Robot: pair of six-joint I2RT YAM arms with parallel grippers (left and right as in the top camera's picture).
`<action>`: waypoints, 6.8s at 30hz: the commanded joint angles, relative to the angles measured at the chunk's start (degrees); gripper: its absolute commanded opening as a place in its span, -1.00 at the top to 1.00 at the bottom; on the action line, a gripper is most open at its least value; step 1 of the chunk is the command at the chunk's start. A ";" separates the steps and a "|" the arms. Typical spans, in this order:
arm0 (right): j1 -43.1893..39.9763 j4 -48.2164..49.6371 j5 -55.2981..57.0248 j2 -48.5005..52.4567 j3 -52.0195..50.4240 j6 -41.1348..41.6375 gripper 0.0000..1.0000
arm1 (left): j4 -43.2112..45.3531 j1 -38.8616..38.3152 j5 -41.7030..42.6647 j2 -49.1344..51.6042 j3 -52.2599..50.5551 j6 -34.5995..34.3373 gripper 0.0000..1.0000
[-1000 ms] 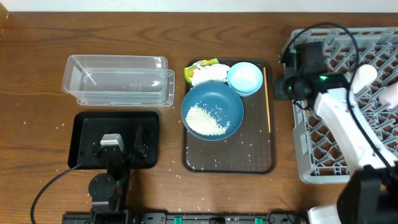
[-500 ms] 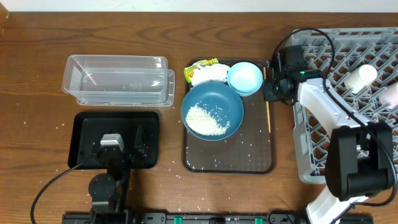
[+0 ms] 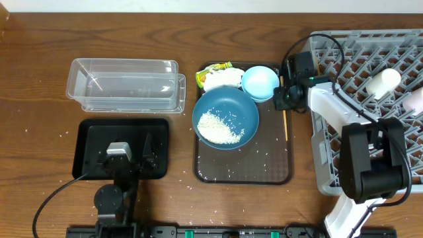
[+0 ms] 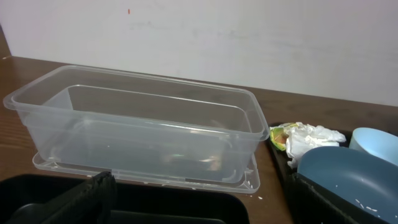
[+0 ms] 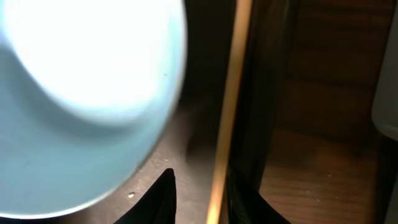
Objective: Sort waste into correct bins and load items into the dishwasher rack
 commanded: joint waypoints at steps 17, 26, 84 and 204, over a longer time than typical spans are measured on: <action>1.22 0.72 3.15 3.32 0.50 1.18 0.54 | -1.92 0.26 1.01 -0.35 -0.98 0.74 -0.79; 1.42 0.76 3.34 4.31 0.52 2.45 0.83 | -1.92 0.26 1.01 -0.35 -0.98 0.74 -0.79; -20.33 3.32 -14.27 -13.88 0.66 -8.59 0.46 | -1.92 0.26 1.01 -0.35 -0.98 0.74 -0.79; -38.42 -13.25 12.33 -31.58 0.57 8.83 -0.98 | -39.32 -40.24 11.41 91.62 72.52 2.43 -0.79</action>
